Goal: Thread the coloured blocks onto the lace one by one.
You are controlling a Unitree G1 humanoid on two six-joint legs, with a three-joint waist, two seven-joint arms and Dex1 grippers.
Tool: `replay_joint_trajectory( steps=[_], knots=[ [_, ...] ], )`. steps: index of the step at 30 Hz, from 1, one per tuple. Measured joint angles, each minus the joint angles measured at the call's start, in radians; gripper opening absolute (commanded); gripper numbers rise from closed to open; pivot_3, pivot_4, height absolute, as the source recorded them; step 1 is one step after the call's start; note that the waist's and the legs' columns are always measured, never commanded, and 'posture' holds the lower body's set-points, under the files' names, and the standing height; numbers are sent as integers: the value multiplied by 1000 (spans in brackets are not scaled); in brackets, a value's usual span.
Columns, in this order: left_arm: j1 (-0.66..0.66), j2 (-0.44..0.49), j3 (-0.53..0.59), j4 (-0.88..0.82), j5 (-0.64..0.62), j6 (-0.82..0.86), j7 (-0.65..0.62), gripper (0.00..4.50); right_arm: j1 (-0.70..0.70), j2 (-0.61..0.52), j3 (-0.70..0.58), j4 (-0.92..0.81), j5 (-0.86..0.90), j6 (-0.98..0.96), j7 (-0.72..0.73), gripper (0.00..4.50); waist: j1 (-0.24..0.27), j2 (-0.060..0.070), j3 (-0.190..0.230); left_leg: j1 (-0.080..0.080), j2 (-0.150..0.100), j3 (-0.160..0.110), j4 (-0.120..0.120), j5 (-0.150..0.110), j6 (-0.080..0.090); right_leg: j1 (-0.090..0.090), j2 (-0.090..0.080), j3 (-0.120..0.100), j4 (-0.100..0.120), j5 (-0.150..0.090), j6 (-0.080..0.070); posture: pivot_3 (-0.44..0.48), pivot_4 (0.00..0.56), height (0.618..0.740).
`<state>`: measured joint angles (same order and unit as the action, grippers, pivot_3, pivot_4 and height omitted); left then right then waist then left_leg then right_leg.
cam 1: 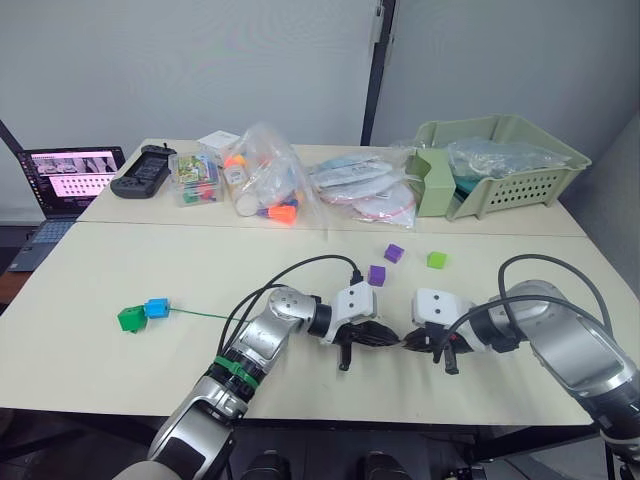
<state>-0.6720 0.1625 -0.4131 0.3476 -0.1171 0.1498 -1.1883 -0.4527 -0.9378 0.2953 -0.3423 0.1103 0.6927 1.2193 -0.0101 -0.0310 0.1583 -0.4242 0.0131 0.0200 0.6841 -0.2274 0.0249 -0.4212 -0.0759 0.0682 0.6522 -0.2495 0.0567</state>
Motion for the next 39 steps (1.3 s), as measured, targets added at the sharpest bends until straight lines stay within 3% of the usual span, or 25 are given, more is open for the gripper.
replay_joint_trajectory(
  steps=[3,9,16,22,27,32,39],
  knots=[
    [-3,0,0,7,0,-5,-4,37,1,0,-2,-2,15,20,-5,0,0,0,0,0,0,-2,0,0,0,0,0,0,-1,0,0,0,150,734],
    [-25,3,0,37,2,-20,-4,0,44,-21,-88,-48,93,85,-24,1970,5,0,0,0,0,-4,0,0,0,1,0,0,-3,0,0,0,150,734],
    [-33,32,11,69,0,-44,-14,0,255,14,-404,-158,255,225,-111,4401,21,0,0,0,0,-5,0,0,0,2,0,0,-4,0,0,0,150,734],
    [-35,58,43,85,-4,-48,-33,0,402,242,-706,-220,357,280,-315,4481,22,0,0,0,0,-5,0,0,0,3,1,0,-4,0,0,0,150,734],
    [-29,74,51,84,-7,-45,-52,0,511,455,-837,-235,384,220,-495,4481,20,1,-1,0,0,-4,-1,0,0,2,0,0,-4,0,0,0,150,734],
    [-24,76,58,80,-9,-40,-59,0,552,568,-834,-233,353,102,-637,4481,16,1,-1,0,0,-4,0,0,0,2,1,0,-4,0,0,0,150,734],
    [1,87,72,32,-23,-24,-58,0,485,589,-730,-123,291,-14,-751,4481,1,2,-1,0,1,-3,-1,0,0,3,1,0,-4,0,0,0,150,734]
  ],
)
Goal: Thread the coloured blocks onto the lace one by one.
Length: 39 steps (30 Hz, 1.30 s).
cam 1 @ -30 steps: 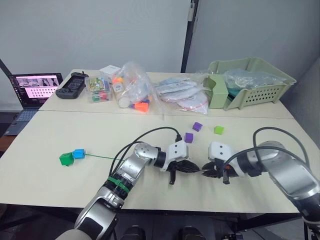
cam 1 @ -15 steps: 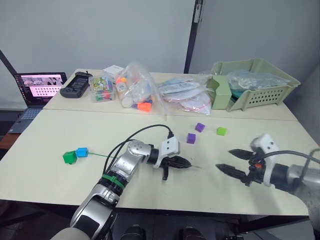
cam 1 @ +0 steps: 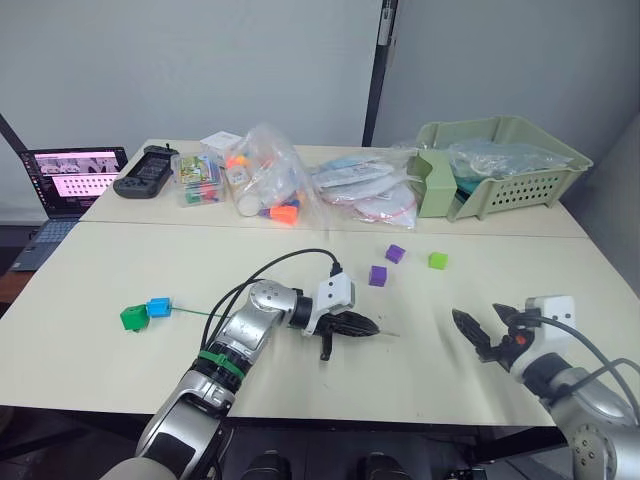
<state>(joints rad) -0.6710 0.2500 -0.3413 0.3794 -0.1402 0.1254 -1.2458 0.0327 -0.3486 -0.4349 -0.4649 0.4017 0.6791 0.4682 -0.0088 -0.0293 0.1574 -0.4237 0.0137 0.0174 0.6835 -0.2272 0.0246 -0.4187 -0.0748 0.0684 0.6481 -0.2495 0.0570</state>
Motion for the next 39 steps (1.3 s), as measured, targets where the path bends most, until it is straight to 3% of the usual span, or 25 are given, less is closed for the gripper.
replay_joint_trajectory(
  steps=[8,16,25,28,35,39],
  knots=[
    [40,16,16,-92,-20,55,36,0,-270,-1,93,295,-80,-62,-117,4481,-5,0,0,0,0,0,-1,0,0,-1,0,0,0,0,0,0,150,734],
    [82,31,22,-162,-21,100,76,0,-570,-3,184,748,-179,-193,-177,4481,-6,0,0,0,-1,1,-4,0,0,-2,-1,0,1,1,0,0,150,734],
    [91,38,23,-192,-21,119,103,0,-736,-2,198,1113,-224,-336,-222,4481,-9,1,0,1,-1,0,-4,0,0,-2,-1,0,1,1,-1,0,150,734],
    [93,39,24,-192,-21,121,109,0,-775,-1,198,1194,-226,-386,-231,3676,-14,1,0,1,-1,0,-4,0,0,-2,-1,0,1,2,-1,0,150,734],
    [94,38,24,-193,-21,121,118,0,-807,0,197,1285,-233,-458,-246,1258,-25,1,0,1,-1,-2,-5,0,0,-1,-1,0,1,2,-1,0,150,734],
    [94,30,23,-193,-21,121,118,0,-808,6,205,1288,-233,-470,-253,1155,-31,1,0,1,-1,-2,-6,0,0,-1,-1,0,2,2,-1,0,150,734]
  ],
)
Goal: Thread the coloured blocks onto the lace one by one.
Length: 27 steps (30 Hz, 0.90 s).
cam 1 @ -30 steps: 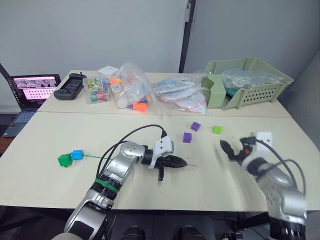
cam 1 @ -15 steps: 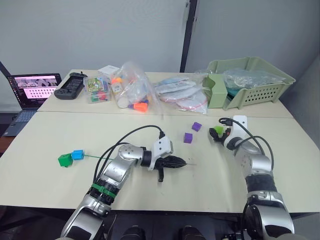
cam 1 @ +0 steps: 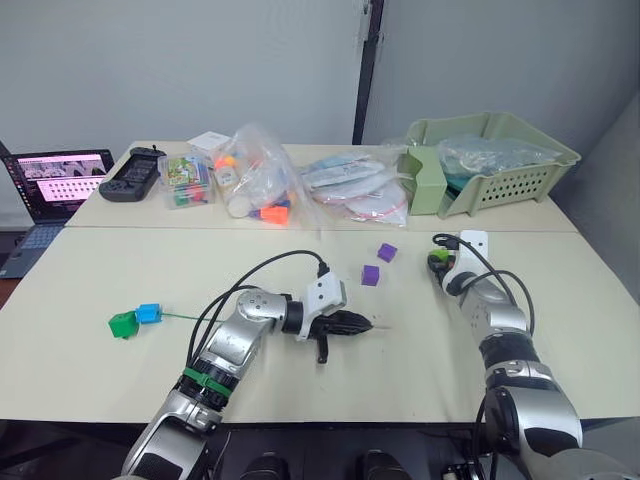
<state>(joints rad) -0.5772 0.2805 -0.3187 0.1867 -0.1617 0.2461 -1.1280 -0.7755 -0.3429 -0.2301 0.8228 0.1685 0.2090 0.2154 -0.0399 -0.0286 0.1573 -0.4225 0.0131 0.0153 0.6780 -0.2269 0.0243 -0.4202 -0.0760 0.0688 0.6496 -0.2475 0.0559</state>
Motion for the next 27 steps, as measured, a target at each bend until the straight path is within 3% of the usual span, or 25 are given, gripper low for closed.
replay_joint_trajectory(
  steps=[5,12,18,21,27],
  knots=[
    [1,-4,-3,0,0,0,0,0,82,0,13,-136,5,40,4,1155,4,0,0,-1,0,-1,0,0,0,0,-1,0,0,0,0,0,150,734],
    [7,-12,-12,3,-1,-2,-11,0,459,18,25,-803,73,364,-11,1155,17,1,0,-2,0,-3,0,0,0,-1,-1,0,0,0,1,0,150,734],
    [4,-32,-22,39,-1,-18,-37,0,717,116,35,-1275,155,624,-91,1155,22,1,-1,-1,0,-2,1,0,0,0,1,0,-1,0,1,0,150,734],
    [-3,-41,-26,69,-1,-29,-53,0,803,167,50,-1421,169,702,-137,1155,24,1,-1,-1,0,-2,1,0,0,0,1,0,-2,0,1,0,150,734],
    [-18,-44,-30,124,2,-62,-79,0,877,220,87,-1524,163,774,-206,1155,25,1,-1,-1,0,-1,2,0,0,0,1,0,-3,0,1,0,150,734]
  ],
)
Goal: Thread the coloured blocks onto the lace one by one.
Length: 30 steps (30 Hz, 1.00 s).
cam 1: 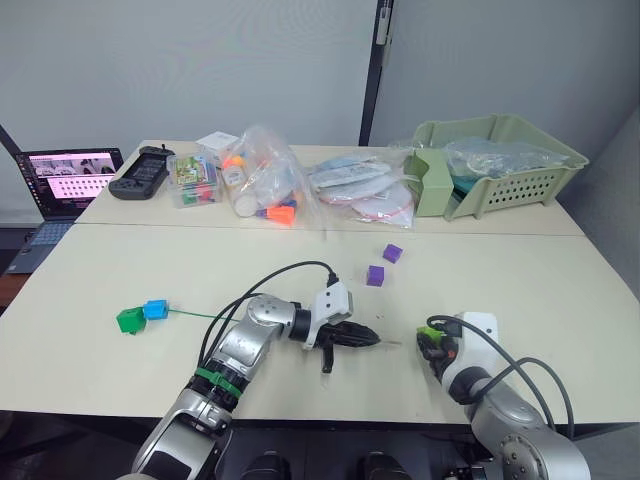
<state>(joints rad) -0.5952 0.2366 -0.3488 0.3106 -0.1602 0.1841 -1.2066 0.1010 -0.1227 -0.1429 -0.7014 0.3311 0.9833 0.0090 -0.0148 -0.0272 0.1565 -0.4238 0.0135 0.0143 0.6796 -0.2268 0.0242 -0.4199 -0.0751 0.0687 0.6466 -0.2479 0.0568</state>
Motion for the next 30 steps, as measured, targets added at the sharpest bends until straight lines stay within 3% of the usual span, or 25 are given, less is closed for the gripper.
replay_joint_trajectory(
  steps=[3,5,10,12,18,22,26,30],
  knots=[
    [-6,-1,-2,15,1,-8,-7,0,2,10,16,-19,-10,23,-23,1155,0,0,0,0,0,0,0,0,0,0,0,0,0,0,0,0,150,734],
    [-10,-1,-2,21,1,-10,-8,0,4,16,18,-28,-12,33,-33,2229,0,0,0,0,0,0,0,0,0,0,0,0,0,0,0,0,150,734],
    [-16,-1,-2,23,1,-15,-10,0,-6,-2,1,-63,34,109,1,3931,1,0,0,0,0,0,0,0,0,0,0,0,0,0,0,0,150,734],
    [-16,0,-2,25,1,-20,-10,0,-18,-69,-43,-97,91,183,58,4475,2,0,0,0,0,0,0,0,0,1,0,0,0,0,0,0,150,734],
    [-4,6,-1,28,1,-33,-2,0,-98,-427,-228,-117,273,337,316,4475,2,0,0,0,1,-1,0,0,0,2,1,0,-3,0,0,0,150,734],
    [14,7,1,20,1,-33,15,0,-149,-740,-201,-7,319,245,598,4475,0,2,1,0,0,1,0,0,1,2,1,1,-5,-1,1,0,150,734],
    [23,10,2,-2,1,-31,26,0,-182,-962,-56,134,226,-21,845,4475,1,2,1,0,1,7,0,0,1,4,2,0,-6,-1,1,0,150,734],
    [37,16,10,-28,0,-25,42,0,-330,-1024,172,366,68,-299,1057,4475,1,1,1,0,0,10,1,0,1,3,1,1,-6,-1,1,0,150,734]
  ],
)
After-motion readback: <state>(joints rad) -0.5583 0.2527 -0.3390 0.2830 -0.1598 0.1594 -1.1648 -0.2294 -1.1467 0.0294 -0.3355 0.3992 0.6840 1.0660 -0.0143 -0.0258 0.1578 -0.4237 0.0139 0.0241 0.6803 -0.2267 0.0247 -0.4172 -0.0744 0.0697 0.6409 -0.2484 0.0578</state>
